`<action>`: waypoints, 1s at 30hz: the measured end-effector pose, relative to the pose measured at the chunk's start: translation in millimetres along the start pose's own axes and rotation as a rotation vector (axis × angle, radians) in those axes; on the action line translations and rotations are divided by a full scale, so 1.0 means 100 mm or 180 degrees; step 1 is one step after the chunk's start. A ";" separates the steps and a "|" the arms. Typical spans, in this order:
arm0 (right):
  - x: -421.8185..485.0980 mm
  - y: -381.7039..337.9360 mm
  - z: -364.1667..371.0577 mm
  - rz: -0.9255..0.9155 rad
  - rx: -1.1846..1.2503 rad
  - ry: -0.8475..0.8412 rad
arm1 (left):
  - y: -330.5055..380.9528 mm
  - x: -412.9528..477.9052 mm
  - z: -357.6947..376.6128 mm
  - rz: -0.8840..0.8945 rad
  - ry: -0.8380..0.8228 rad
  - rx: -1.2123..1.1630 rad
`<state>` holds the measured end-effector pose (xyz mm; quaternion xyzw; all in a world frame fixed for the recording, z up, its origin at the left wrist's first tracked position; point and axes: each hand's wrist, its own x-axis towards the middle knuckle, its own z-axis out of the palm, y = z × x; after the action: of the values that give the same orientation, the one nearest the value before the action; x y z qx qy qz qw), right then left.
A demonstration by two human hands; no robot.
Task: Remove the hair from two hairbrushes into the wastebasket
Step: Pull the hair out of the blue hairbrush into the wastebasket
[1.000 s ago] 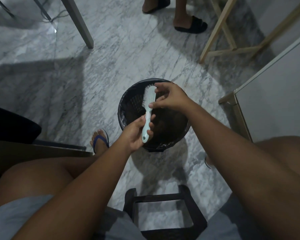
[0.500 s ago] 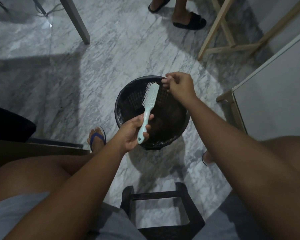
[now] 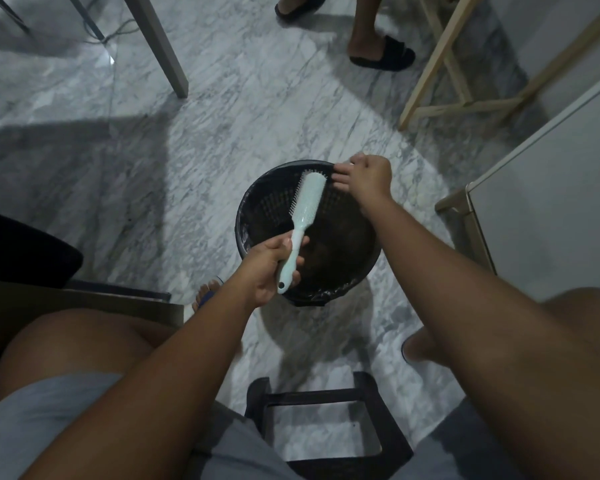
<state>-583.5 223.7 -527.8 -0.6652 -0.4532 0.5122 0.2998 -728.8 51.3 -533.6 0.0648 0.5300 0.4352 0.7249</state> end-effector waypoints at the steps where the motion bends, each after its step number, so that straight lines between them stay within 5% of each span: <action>1: 0.00 0.04 -0.04 -0.0001 -0.0289 -0.0056 | -0.01 0.00 -0.02 0.0014 0.0124 -0.0016; 7: -0.50 0.49 0.03 -0.0643 -0.2119 -0.1027 | -0.12 0.10 0.02 -0.0084 0.0518 0.0073; 14: -0.54 1.01 0.13 -0.0919 -0.3389 -0.1267 | -0.29 0.32 0.03 -0.0108 0.1132 0.0377; 30: -0.32 1.01 0.11 -0.0886 -0.3652 -0.1316 | -0.21 0.48 0.22 -0.0348 0.1300 0.0516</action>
<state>-566.4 152.2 -605.5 -0.5421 -0.7871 0.2615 -0.1350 -696.1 80.3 -569.6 0.0045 0.7017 0.3554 0.6175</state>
